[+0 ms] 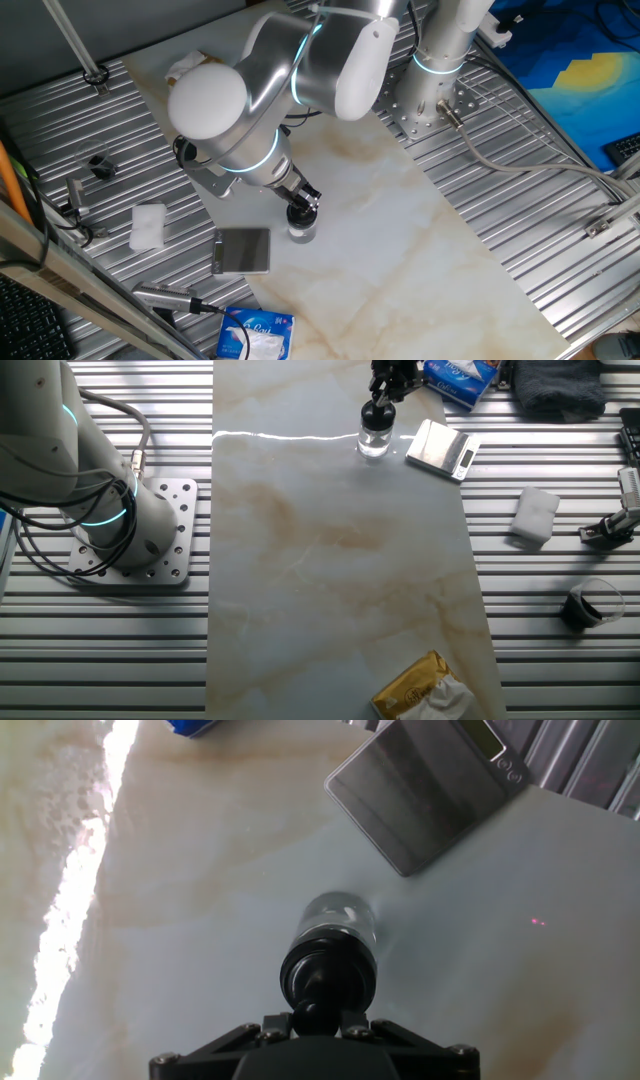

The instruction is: Screw the lid onto the jar

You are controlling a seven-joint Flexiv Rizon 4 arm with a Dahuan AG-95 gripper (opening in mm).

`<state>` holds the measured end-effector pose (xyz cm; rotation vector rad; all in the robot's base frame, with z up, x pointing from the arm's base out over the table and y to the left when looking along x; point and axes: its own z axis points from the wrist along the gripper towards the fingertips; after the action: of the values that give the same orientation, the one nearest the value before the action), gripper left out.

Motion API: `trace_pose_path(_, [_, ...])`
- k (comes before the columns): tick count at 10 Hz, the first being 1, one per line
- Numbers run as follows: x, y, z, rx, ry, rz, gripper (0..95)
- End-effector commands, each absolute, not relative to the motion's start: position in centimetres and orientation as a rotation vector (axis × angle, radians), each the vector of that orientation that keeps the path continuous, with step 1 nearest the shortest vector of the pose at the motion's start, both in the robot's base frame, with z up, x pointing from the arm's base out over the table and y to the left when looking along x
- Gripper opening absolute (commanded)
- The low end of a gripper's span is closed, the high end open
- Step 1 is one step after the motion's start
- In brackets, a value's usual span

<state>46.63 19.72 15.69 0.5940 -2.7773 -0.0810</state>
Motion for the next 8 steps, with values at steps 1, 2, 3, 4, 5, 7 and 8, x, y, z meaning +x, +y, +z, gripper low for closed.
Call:
trace_pose_path(1, [46.65,19.66,15.58,0.604,-2.777,-0.084,0.0])
trace_pose_path(2, [46.66,19.64,15.59,0.607,-2.777,-0.09,0.0])
trace_pose_path(3, [46.66,19.59,15.61,0.614,-2.776,-0.092,0.0])
trace_pose_path(4, [46.66,19.53,15.56,0.622,-2.776,-0.094,0.0])
trace_pose_path(5, [46.66,19.52,15.54,0.623,-2.777,-0.095,0.0])
trace_pose_path(7, [46.71,19.52,15.49,0.626,-2.776,-0.097,0.0])
trace_pose_path(8, [46.72,19.5,15.46,0.627,-2.776,-0.097,0.0])
